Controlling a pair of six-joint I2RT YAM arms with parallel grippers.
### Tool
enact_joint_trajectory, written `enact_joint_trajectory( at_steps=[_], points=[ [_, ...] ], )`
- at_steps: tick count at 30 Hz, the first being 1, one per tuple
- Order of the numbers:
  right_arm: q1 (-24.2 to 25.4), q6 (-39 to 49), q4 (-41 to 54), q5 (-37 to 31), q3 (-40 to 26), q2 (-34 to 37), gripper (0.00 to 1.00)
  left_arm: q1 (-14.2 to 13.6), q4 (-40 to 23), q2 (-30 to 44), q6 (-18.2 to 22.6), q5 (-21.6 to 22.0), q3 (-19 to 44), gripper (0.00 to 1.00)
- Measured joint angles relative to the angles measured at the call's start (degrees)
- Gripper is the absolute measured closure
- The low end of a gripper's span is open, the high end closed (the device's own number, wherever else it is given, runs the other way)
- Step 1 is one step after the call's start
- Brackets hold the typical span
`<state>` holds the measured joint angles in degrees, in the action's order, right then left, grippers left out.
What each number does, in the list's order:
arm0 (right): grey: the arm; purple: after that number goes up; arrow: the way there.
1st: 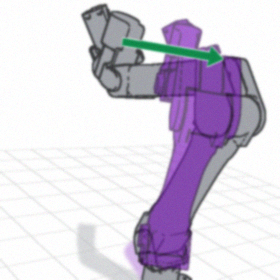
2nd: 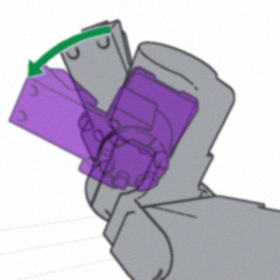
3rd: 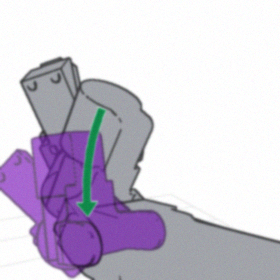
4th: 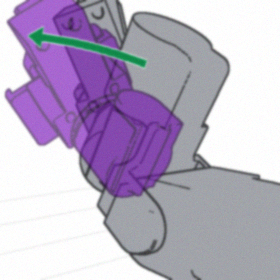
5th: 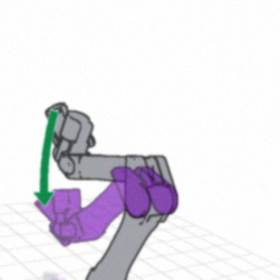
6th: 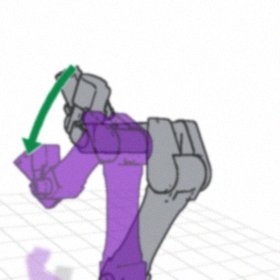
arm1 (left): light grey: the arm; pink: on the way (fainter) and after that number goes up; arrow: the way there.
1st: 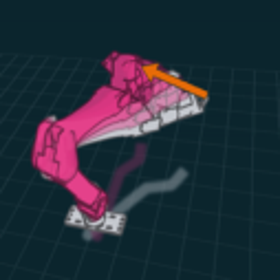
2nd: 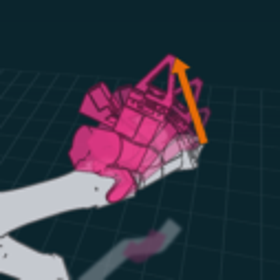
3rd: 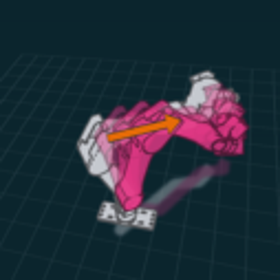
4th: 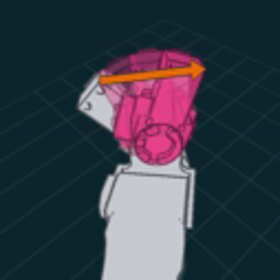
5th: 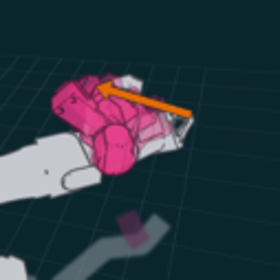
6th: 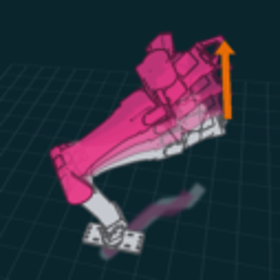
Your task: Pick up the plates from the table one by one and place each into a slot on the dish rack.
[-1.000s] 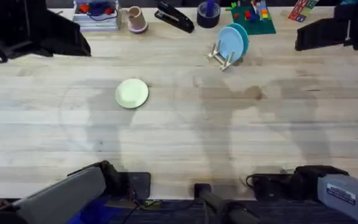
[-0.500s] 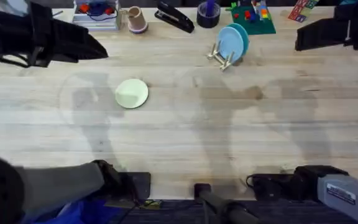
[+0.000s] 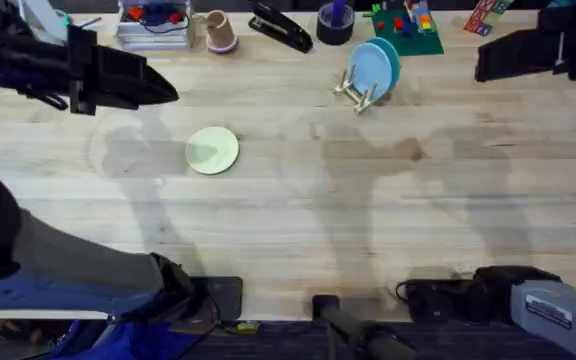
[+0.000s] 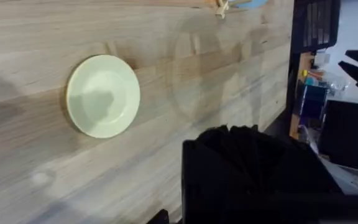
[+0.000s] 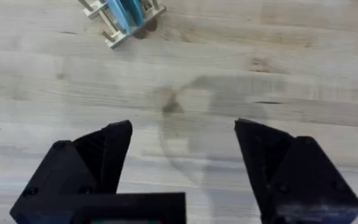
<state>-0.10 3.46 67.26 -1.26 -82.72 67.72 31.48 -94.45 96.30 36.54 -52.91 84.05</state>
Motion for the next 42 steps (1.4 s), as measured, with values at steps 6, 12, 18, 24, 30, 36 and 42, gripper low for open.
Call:
enact_joint_trajectory(
  at_steps=[6, 12, 18, 24, 30, 36, 42],
  points=[
    [0.0, 0.0, 0.0, 0.0, 0.0, 0.0, 0.008, 2.77, 0.65, 2.64, 1.51, 0.18, -0.02, 0.96],
    [0.0, 0.0, 0.0, 0.0, 0.0, 0.0, 0.007, 3.43, 1.44, 4.82, 2.14, 0.16, -0.02, 0.96],
    [0.0, 0.0, 0.0, 0.0, 0.0, 0.0, 0.007, 3.43, 3.02, 8.05, 3.14, 0.18, -0.2, 0.96],
    [0.0, 0.0, 0.0, 0.0, 0.0, 0.0, 0.007, 3.43, 4.49, 11.33, 3.47, 0.25, -0.37, 0.959],
    [0.0, 0.0, 0.0, 0.0, 0.0, 0.0, 0.006, 3.43, 5.15, 15.21, 4.28, 0.27, -0.52, 0.96],
    [0.0, 0.0, 0.0, 0.01, 0.0, 0.01, 0.007, 3.43, 9.9, 17.81, 4.67, 0.47, -4.31, 0.96],
    [0.0, 0.0, 0.0, 0.0, 0.0, 0.0, 0.007, 3.43, 19.32, 17.82, 0.3, 2.98, -10.62, 0.961]
  ],
)
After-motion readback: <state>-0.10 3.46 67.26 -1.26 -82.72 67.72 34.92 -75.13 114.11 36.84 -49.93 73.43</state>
